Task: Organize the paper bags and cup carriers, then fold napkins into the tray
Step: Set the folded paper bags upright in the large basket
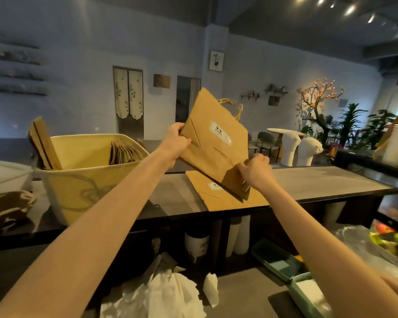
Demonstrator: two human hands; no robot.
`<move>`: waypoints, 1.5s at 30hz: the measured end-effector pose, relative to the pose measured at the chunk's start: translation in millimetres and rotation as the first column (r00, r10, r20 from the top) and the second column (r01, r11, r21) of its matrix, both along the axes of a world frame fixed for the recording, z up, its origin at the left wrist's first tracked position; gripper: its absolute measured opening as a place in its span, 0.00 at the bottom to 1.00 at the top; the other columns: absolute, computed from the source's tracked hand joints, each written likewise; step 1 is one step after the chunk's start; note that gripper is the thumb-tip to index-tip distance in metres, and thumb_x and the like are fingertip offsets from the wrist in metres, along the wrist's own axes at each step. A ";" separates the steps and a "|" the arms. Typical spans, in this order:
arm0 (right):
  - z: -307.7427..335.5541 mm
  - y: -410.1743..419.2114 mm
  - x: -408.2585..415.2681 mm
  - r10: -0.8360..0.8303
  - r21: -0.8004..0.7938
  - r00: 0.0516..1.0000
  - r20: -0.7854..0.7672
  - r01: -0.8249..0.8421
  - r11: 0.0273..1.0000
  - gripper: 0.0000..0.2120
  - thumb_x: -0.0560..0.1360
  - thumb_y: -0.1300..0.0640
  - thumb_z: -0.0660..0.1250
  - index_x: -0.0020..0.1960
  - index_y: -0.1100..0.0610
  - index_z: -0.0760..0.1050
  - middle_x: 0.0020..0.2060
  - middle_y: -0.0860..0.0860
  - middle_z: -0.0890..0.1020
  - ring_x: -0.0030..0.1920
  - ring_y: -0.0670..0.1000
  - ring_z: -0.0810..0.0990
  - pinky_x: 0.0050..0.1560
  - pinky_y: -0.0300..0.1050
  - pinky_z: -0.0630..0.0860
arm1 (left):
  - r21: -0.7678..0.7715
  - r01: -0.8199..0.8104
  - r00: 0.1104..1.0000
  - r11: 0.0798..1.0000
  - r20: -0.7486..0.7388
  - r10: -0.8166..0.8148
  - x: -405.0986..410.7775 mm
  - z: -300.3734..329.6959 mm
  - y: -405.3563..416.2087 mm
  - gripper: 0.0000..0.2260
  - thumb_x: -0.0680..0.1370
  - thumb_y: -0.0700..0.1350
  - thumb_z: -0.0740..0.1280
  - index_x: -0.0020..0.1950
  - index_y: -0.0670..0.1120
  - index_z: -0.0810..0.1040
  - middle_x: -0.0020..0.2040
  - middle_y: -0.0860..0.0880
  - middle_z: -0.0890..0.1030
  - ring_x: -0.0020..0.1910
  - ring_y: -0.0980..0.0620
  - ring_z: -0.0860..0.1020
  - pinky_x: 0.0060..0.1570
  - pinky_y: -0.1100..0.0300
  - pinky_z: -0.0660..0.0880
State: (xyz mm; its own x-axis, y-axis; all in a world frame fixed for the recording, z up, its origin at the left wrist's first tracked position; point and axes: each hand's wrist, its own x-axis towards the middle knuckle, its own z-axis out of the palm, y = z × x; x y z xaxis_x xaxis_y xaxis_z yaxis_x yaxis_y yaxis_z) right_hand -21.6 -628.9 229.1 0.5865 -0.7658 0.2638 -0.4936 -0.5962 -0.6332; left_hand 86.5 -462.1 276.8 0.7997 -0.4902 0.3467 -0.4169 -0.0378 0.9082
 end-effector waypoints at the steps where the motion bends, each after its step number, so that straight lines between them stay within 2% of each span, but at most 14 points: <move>1: 9.6 10.3 -4.4 0.023 -0.130 0.999 0.030 -0.019 0.991 0.29 0.78 0.48 0.61 0.72 0.61 0.57 0.68 0.59 0.62 0.67 0.61 0.65 0.66 0.55 0.65 | 0.026 0.004 0.999 1.000 0.046 -0.006 -3.1 7.8 8.8 0.20 0.79 0.34 0.59 0.71 0.42 0.64 0.64 0.42 0.72 0.61 0.43 0.71 0.57 0.52 0.72; 6: 56.5 58.1 -11.1 0.343 -0.636 0.935 0.087 -0.213 0.742 0.30 0.78 0.47 0.60 0.75 0.51 0.53 0.74 0.52 0.55 0.74 0.55 0.55 0.72 0.54 0.56 | 0.287 0.060 0.952 0.956 0.272 -0.141 -11.8 38.6 55.3 0.18 0.79 0.36 0.61 0.69 0.44 0.68 0.58 0.46 0.73 0.58 0.48 0.73 0.54 0.56 0.72; 9: 75.7 77.4 -8.3 0.412 -0.730 0.908 -0.070 -0.328 0.600 0.30 0.79 0.44 0.58 0.76 0.48 0.51 0.76 0.48 0.54 0.76 0.54 0.49 0.75 0.55 0.48 | 0.464 0.090 0.924 0.881 0.290 -0.248 -10.5 48.4 79.3 0.17 0.79 0.37 0.62 0.67 0.47 0.69 0.60 0.49 0.75 0.61 0.48 0.73 0.62 0.49 0.72; 11: 82.0 84.4 -7.3 0.415 -0.732 0.897 -0.156 -0.387 0.560 0.29 0.78 0.42 0.57 0.76 0.47 0.52 0.75 0.48 0.57 0.76 0.54 0.48 0.75 0.55 0.45 | 0.540 0.116 0.900 0.834 0.298 -0.319 -11.4 52.9 92.8 0.14 0.78 0.39 0.63 0.63 0.51 0.71 0.57 0.51 0.76 0.58 0.50 0.75 0.58 0.51 0.75; 13: 83.8 88.0 -8.3 0.426 -0.668 0.876 -0.228 -0.459 0.586 0.27 0.78 0.42 0.57 0.74 0.47 0.57 0.72 0.48 0.65 0.74 0.54 0.58 0.74 0.55 0.53 | 0.583 0.130 0.877 0.802 0.309 -0.367 -15.2 56.7 105.3 0.13 0.78 0.40 0.64 0.60 0.52 0.72 0.53 0.52 0.77 0.54 0.52 0.76 0.52 0.58 0.77; 15: 84.1 93.7 -11.5 0.468 -0.551 0.837 -0.284 -0.542 0.635 0.20 0.77 0.41 0.59 0.66 0.47 0.67 0.59 0.47 0.77 0.61 0.52 0.74 0.62 0.49 0.71 | 0.617 0.115 0.863 0.779 0.326 -0.386 -18.1 60.0 116.8 0.13 0.78 0.38 0.64 0.59 0.53 0.72 0.51 0.54 0.77 0.52 0.54 0.77 0.48 0.63 0.77; 18: 85.7 103.7 -13.4 0.532 -0.426 0.772 -0.348 -0.636 0.643 0.12 0.75 0.41 0.63 0.53 0.46 0.72 0.42 0.41 0.78 0.45 0.45 0.79 0.45 0.37 0.74 | 0.671 0.057 0.847 0.740 0.359 -0.391 -15.8 62.2 130.0 0.15 0.78 0.36 0.63 0.61 0.52 0.74 0.53 0.52 0.77 0.54 0.51 0.77 0.54 0.56 0.77; 21: 88.7 107.5 -13.5 0.628 -0.279 0.699 -0.342 -0.713 0.643 0.11 0.74 0.45 0.66 0.54 0.49 0.75 0.41 0.43 0.80 0.43 0.44 0.80 0.44 0.36 0.75 | 0.673 -0.016 0.837 0.740 0.414 -0.358 -11.6 62.8 139.2 0.17 0.78 0.34 0.63 0.63 0.49 0.75 0.54 0.52 0.77 0.57 0.51 0.76 0.58 0.54 0.74; 25: 89.9 113.3 -11.7 0.709 -0.173 0.643 -0.289 -0.763 0.623 0.09 0.76 0.50 0.65 0.54 0.51 0.75 0.43 0.45 0.81 0.43 0.44 0.81 0.44 0.36 0.77 | 0.501 -0.178 0.786 0.847 0.590 -0.184 -5.3 62.8 148.8 0.14 0.76 0.36 0.66 0.60 0.46 0.78 0.56 0.48 0.79 0.52 0.55 0.75 0.54 0.60 0.73; 30: 99.5 117.5 -7.4 0.734 -0.133 0.672 -0.097 -0.740 0.660 0.06 0.76 0.49 0.65 0.50 0.49 0.75 0.43 0.47 0.82 0.42 0.45 0.82 0.40 0.36 0.77 | 0.158 -0.484 0.552 0.861 0.818 0.160 7.4 67.5 164.9 0.18 0.76 0.49 0.67 0.65 0.51 0.73 0.63 0.49 0.76 0.61 0.48 0.74 0.58 0.50 0.73; 34: 102.7 123.3 8.3 0.674 -0.089 0.714 0.189 -0.671 0.736 0.10 0.76 0.48 0.66 0.53 0.53 0.77 0.45 0.51 0.83 0.44 0.51 0.83 0.47 0.46 0.80 | 0.143 -0.404 0.665 0.904 0.725 0.182 22.4 65.1 178.4 0.27 0.78 0.48 0.64 0.74 0.47 0.58 0.73 0.46 0.64 0.71 0.46 0.64 0.68 0.49 0.64; 37: 107.1 133.0 27.9 0.581 -0.059 0.719 0.381 -0.609 0.791 0.13 0.76 0.48 0.66 0.54 0.56 0.77 0.46 0.53 0.83 0.45 0.53 0.83 0.49 0.50 0.80 | 0.105 -0.384 0.698 0.917 0.684 0.214 35.1 56.1 191.8 0.19 0.79 0.46 0.62 0.69 0.45 0.65 0.67 0.45 0.70 0.65 0.47 0.70 0.63 0.53 0.69; 41: 116.3 153.2 62.1 0.475 -0.090 0.733 0.486 -0.499 0.862 0.12 0.77 0.49 0.65 0.53 0.56 0.76 0.44 0.51 0.80 0.42 0.49 0.79 0.40 0.42 0.74 | 0.046 -0.473 0.688 0.880 0.642 0.337 52.5 44.1 209.9 0.10 0.80 0.43 0.61 0.60 0.44 0.73 0.54 0.46 0.77 0.52 0.52 0.74 0.46 0.61 0.69; 45: 124.9 172.5 103.1 0.381 -0.034 0.764 0.521 -0.427 0.904 0.14 0.77 0.49 0.64 0.55 0.59 0.74 0.46 0.52 0.77 0.45 0.52 0.76 0.47 0.45 0.72 | 0.103 -0.593 0.679 0.799 0.598 0.426 77.9 30.5 228.0 0.09 0.80 0.44 0.59 0.57 0.45 0.75 0.52 0.47 0.78 0.47 0.54 0.73 0.42 0.61 0.68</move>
